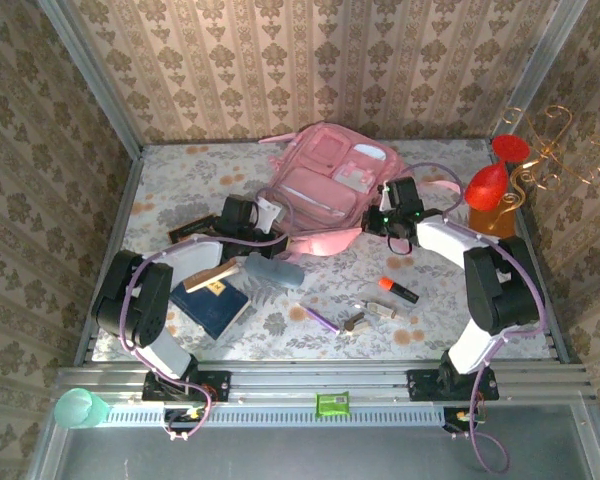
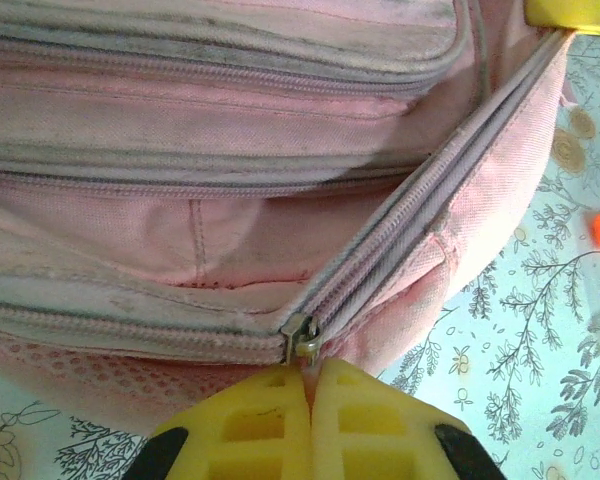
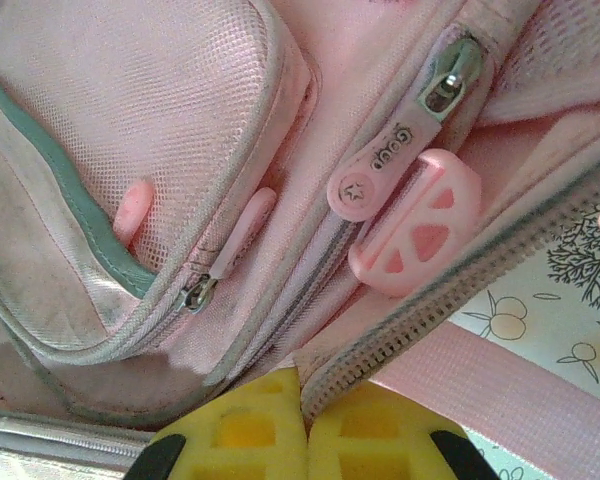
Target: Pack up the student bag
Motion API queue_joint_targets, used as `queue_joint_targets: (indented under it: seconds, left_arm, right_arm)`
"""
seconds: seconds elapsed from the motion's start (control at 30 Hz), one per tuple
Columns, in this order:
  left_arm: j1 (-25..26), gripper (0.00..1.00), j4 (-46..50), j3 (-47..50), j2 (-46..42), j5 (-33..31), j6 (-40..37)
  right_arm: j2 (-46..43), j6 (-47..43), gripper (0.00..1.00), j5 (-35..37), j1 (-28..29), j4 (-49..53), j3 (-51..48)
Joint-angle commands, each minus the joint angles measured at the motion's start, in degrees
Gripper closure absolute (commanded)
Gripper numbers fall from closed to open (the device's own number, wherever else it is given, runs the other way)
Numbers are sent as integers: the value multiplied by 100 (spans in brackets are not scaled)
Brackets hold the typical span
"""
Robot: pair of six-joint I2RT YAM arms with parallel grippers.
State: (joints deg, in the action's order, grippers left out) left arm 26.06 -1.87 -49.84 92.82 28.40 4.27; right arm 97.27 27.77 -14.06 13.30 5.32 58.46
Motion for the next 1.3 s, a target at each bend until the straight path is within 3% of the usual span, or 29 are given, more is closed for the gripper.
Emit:
queue_joint_targets:
  seconds: [0.0,0.1,0.27,0.4,0.5,0.6,0.67,0.8,0.93,0.97,1.17,1.27]
  left_arm:
    - [-377,100,489,132,-150,-463,55]
    - [-254,100,160,166,-172,-61,230]
    - [345,100,-257,-172,-45,-18,701]
    - [654,100,-300,-564,91,-334,917]
    - [848,100,-391,-732,148,-466,1017]
    - [1023,100,-411,-828,189,-526,1040]
    - [1099,100,-449,-839,213,-568,1048]
    - [1209,100,-514,-858,265,-555,1067]
    - [1299,100,-567,-809,240,-497,1043]
    - [1313,100,-593,-771,213,-473,1054]
    - [1212,100,19,-488,-109,-1036,627]
    - [983,100,417,-356,-132,-1416,348]
  right_arm:
    - [175,-206,100,705,-464,325,357]
    - [360,-176,95,527,-459,439,516]
    - [418,-287,60,692,-462,1019,889]
    - [-14,-211,41,834,-460,1259,789]
    - [-508,210,26,434,-445,1023,280]
    - [-876,1077,13,-316,-312,133,-514]
    - [-1033,1488,8,-491,-113,-257,-870]
    - [-1134,1999,4,-129,390,-699,-1195]
    - [-717,2487,12,22,574,-1383,-1211]
    - [-611,2598,20,75,577,-1612,-1246]
    - [-707,2186,98,828,406,-1316,-1189]
    - [-1013,1873,100,1010,220,-1037,-1270]
